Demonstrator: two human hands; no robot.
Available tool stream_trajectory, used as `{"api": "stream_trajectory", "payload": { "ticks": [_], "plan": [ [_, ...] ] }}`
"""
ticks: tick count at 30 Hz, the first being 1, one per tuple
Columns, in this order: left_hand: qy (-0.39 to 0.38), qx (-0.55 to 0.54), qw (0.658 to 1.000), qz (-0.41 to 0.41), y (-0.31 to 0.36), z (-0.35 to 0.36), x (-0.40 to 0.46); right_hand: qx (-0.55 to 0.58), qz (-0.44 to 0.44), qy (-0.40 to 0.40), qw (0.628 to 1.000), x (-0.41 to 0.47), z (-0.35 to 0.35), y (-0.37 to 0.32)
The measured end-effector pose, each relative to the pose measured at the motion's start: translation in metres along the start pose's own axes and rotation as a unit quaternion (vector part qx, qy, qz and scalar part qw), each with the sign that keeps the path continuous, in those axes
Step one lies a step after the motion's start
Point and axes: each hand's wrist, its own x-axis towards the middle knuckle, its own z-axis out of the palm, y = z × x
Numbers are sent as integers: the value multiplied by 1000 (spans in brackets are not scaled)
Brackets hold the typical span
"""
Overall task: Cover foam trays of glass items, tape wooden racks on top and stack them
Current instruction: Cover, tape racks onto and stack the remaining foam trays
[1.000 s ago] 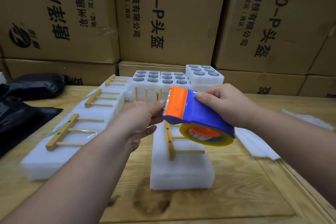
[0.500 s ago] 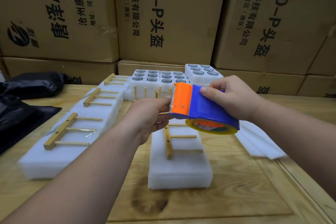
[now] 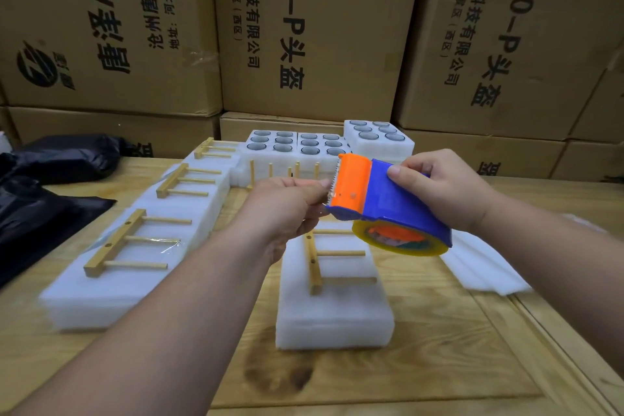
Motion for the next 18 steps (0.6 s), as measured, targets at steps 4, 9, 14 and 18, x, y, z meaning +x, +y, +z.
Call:
{"api": "stream_trajectory", "payload": {
  "ticks": [4, 9, 14, 18],
  "plan": [
    [35, -25, 999, 16, 9, -10, 4, -19, -7, 13, 1000, -5, -6, 9],
    [22, -16, 1000, 11, 12, -28, 5, -50, -29, 8, 998, -11, -15, 23],
    [78, -53, 995, -11, 19, -54, 16, -66, -24, 6, 998, -12, -24, 33],
    [76, -67, 993, -56, 1, -64, 17, -95, -11, -34, 995, -6, -33, 30]
  ]
}}
